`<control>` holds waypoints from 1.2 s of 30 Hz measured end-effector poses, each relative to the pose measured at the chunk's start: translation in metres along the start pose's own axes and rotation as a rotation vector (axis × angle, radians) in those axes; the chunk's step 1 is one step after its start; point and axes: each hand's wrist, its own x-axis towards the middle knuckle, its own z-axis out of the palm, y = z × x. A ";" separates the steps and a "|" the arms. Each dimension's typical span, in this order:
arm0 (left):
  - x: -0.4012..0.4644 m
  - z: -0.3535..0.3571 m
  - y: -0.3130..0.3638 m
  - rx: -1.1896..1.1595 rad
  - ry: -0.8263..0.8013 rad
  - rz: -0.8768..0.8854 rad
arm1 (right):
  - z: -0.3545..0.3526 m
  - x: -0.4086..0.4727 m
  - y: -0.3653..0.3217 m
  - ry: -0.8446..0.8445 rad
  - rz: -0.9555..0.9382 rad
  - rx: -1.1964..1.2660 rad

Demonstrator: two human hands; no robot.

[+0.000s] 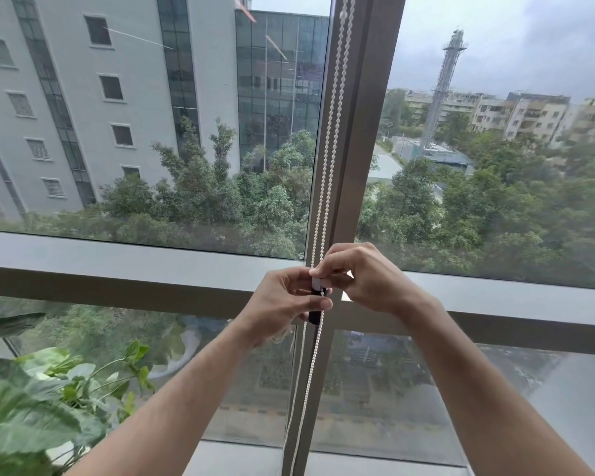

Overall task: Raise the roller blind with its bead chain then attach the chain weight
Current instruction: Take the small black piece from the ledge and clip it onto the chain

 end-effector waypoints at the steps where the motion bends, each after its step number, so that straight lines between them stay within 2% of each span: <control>1: 0.000 0.000 -0.001 0.002 0.001 0.000 | 0.002 0.000 0.000 0.001 0.002 0.006; 19: -0.005 0.001 0.002 -0.007 -0.007 0.011 | 0.006 -0.006 -0.001 -0.025 -0.001 0.009; 27: -0.008 0.003 0.001 -0.026 0.007 0.027 | 0.020 -0.011 0.000 0.089 0.044 -0.035; 31: -0.010 0.003 0.001 -0.056 0.034 0.034 | 0.027 -0.014 0.005 0.134 0.082 0.115; 34: -0.012 0.003 0.001 -0.087 0.024 0.040 | 0.030 -0.020 0.011 0.144 0.129 0.427; 36: -0.014 0.002 0.000 -0.078 0.016 0.041 | 0.034 -0.024 0.017 0.231 0.181 0.610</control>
